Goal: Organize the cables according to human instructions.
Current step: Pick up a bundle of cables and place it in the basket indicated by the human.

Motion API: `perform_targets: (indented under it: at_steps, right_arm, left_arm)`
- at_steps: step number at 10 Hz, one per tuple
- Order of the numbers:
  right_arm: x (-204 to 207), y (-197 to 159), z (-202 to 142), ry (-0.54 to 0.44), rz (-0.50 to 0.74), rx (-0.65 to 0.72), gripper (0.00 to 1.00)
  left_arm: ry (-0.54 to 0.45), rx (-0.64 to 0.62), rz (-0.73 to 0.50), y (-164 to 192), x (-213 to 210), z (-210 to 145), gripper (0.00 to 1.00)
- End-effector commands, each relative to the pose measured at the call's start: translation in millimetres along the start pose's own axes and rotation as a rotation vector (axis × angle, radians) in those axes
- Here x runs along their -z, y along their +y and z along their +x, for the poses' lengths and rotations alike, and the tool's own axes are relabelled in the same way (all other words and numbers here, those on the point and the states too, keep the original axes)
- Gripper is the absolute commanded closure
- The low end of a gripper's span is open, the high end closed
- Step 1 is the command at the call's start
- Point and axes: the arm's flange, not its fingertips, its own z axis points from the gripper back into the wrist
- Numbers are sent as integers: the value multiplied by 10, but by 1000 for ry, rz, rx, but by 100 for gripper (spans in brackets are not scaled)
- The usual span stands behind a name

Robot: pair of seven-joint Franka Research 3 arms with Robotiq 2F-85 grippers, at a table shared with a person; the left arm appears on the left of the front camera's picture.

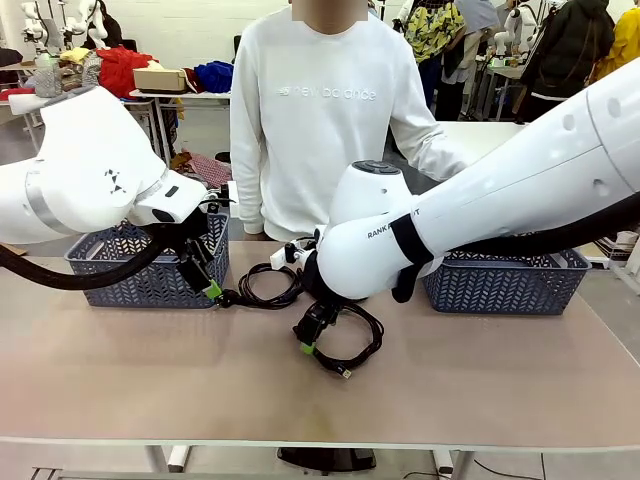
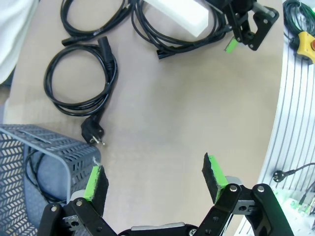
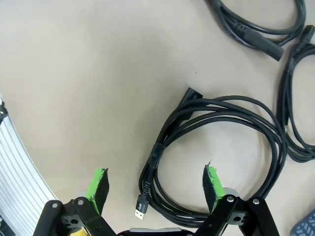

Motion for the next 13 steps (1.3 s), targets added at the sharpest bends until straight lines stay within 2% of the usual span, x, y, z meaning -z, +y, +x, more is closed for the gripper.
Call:
perform_targets:
  at_steps: [1, 7, 13]
  right_arm:
    - [73, 13, 87, 34, -17, 18, 0]
    - [296, 66, 149, 81, -20, 9, 0]
    - [337, 74, 171, 111, -23, 6, 0]
  left_arm:
    - [4, -7, 5, -10, -5, 1, 0]
    - [4, -7, 5, -10, -5, 1, 0]
    - [4, -7, 5, -10, -5, 1, 0]
